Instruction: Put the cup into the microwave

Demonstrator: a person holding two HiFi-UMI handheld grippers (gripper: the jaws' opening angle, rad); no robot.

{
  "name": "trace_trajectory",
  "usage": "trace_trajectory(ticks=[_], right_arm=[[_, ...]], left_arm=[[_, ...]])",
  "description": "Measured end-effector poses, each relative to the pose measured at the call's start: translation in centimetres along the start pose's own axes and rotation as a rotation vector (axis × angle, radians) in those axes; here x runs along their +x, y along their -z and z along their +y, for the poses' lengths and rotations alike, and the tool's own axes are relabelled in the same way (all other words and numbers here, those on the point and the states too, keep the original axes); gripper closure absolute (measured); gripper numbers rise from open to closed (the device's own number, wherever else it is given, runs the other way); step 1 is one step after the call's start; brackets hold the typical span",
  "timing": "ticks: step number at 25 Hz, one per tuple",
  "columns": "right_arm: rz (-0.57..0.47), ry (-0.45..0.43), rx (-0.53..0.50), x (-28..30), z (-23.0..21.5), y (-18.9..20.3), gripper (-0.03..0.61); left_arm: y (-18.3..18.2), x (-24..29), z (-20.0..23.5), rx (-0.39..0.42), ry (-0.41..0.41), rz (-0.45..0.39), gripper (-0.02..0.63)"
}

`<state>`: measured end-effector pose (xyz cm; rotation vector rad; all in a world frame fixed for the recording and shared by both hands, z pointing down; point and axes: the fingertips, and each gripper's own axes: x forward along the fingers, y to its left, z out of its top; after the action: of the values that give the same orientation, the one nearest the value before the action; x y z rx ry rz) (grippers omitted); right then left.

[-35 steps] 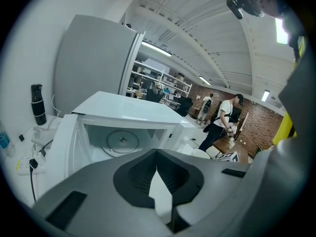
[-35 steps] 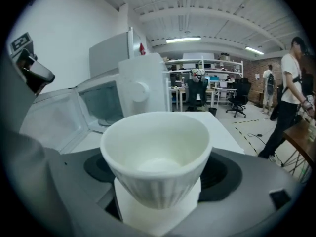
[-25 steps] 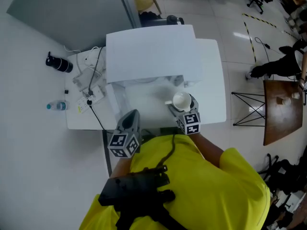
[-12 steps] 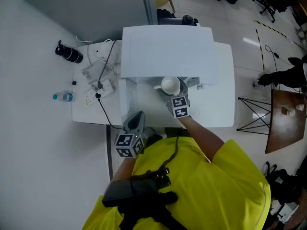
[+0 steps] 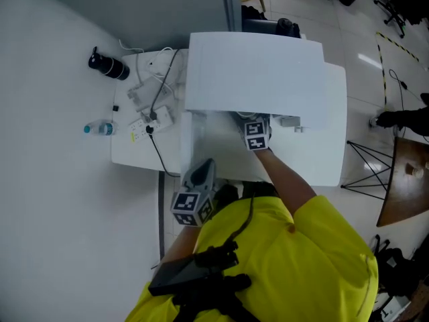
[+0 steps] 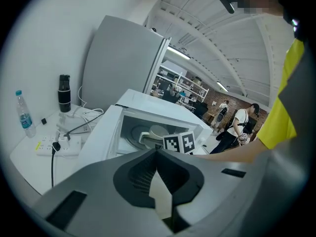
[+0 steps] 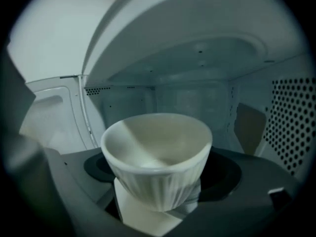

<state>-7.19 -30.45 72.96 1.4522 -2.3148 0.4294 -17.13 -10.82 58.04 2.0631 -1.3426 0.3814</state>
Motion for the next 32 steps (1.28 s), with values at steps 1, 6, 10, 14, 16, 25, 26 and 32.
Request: trace_trajectory(ticks=[1, 6, 10, 14, 16, 25, 26, 32], right_arm=[[0.003, 0.004, 0.002, 0.6, -0.2, 0.1, 0.101], [-0.008, 0.019, -0.014, 2.6, -0.9, -0.6, 0.101], [-0.027, 0.020, -0.037, 3.5, -1.3, -2.0, 0.100], [-0.039, 0.023, -0.031, 4.7, -2.0, -2.5, 0.097], [-0.037, 0.019, -0.036, 4.7, -2.2, -2.6, 0.094], [-0.077, -0.004, 0.004, -2.0, -0.1, -1.4, 0.064], [-0.077, -0.017, 0.005, -3.5, 0.5, -1.3, 0.064], [-0.103, -0.130, 0.035, -13.7, 5.1, -2.8, 0.074]], left_arm=[[0.0, 0.0, 0.1, -0.001, -0.005, 0.003, 0.620], [0.0, 0.2, 0.4, -0.014, -0.016, 0.006, 0.620], [0.4, 0.3, 0.5, -0.021, -0.016, 0.021, 0.620], [0.6, 0.4, 0.6, -0.024, -0.011, 0.027, 0.620], [0.4, 0.4, 0.5, -0.018, -0.007, 0.028, 0.620], [0.4, 0.3, 0.0, -0.003, 0.035, 0.028, 0.620], [0.4, 0.3, -0.2, 0.000, 0.042, 0.025, 0.620], [0.7, 0.1, -1.4, 0.038, 0.091, 0.024, 0.620]])
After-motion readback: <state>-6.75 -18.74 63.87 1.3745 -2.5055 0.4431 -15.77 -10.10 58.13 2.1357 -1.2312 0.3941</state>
